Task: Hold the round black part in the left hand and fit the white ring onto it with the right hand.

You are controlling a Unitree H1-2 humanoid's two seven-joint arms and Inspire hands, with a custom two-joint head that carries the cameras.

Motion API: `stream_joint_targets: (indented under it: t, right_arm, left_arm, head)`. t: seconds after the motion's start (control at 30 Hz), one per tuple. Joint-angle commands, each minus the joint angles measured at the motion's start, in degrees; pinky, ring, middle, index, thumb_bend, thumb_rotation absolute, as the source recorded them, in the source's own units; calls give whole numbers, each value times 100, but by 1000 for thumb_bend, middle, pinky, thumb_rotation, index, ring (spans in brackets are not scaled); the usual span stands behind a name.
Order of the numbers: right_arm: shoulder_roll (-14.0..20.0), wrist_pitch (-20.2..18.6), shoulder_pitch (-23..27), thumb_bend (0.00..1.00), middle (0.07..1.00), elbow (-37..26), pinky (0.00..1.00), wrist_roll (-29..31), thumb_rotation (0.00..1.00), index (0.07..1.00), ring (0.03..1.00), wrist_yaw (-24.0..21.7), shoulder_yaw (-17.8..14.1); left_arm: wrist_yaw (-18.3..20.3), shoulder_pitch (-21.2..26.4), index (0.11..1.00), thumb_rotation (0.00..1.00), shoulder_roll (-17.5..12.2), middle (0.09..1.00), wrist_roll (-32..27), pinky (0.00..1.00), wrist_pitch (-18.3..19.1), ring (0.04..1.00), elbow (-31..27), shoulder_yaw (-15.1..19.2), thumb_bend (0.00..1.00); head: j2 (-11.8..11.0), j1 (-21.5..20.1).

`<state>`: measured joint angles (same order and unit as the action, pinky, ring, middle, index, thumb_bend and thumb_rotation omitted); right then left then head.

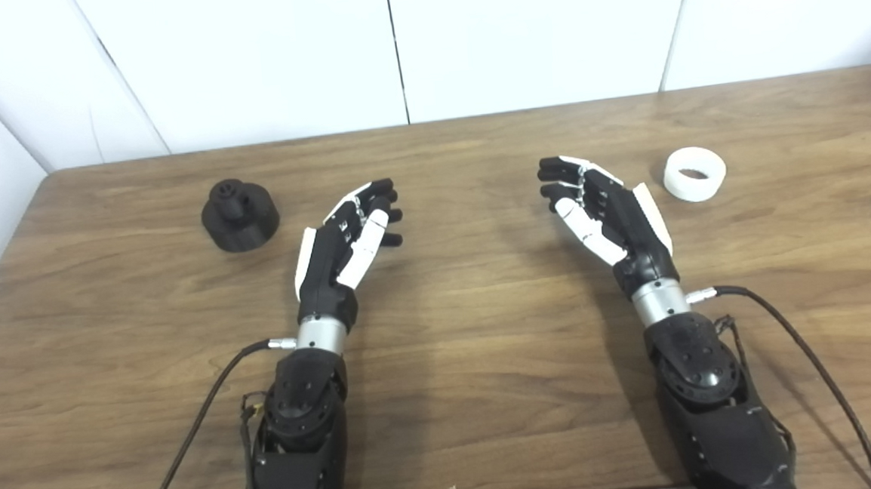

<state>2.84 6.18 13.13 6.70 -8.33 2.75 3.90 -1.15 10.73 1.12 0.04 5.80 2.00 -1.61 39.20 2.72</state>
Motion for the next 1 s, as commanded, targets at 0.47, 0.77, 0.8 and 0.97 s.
stream_joint_targets:
  t: [0.47,0.77,0.8,0.97]
  right_arm:
    - [-22,236,195,417,762,-132,683,-9,607,755,733,-13,10]
    - [-21,264,198,417,761,-110,683,29,595,751,731,-17,-2]
    - [-17,277,202,415,761,-99,684,31,594,750,731,-18,-2]
    - [-21,245,213,409,767,-82,699,57,580,758,741,-28,-12]
  left_arm:
    - [13,209,751,560,-21,786,75,607,-210,735,-128,-24,444]
    - [-103,205,774,540,-679,804,1260,699,-722,764,-475,-299,490]
    - [-122,209,779,561,-789,806,1458,698,-744,764,-560,-315,492]
    - [-345,280,805,596,-1331,832,2593,773,-865,831,-844,-375,571]
  head:
    - [7,29]
    - [-8,90]
    - [-11,91]
    - [-43,114]
